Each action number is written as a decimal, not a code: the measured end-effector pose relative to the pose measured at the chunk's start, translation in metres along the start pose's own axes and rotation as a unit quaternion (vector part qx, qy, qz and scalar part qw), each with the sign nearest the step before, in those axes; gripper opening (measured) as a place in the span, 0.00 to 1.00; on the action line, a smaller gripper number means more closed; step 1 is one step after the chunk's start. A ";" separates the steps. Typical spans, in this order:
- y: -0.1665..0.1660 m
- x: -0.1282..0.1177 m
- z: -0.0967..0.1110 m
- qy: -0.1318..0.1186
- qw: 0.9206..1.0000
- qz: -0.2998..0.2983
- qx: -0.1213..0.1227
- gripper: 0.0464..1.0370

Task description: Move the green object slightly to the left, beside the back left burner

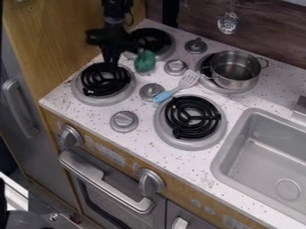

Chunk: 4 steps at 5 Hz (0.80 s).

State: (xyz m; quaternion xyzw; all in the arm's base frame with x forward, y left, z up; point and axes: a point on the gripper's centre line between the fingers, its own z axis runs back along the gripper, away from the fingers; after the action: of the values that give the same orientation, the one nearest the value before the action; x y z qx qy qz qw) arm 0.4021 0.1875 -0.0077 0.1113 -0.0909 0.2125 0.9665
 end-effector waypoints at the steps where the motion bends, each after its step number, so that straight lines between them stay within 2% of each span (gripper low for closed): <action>1: -0.049 0.020 0.023 -0.041 0.998 -0.048 -0.022 0.44; 2: -0.068 0.044 0.048 -0.075 0.995 -0.054 -0.034 0.75; 3: -0.073 0.048 0.031 -0.054 0.997 -0.057 -0.022 0.96; 4: -0.069 0.051 0.027 -0.038 0.998 -0.052 -0.010 0.96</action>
State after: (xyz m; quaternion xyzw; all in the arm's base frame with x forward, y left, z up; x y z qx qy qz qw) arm 0.4734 0.1396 0.0175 0.1139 -0.1240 0.1564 0.9732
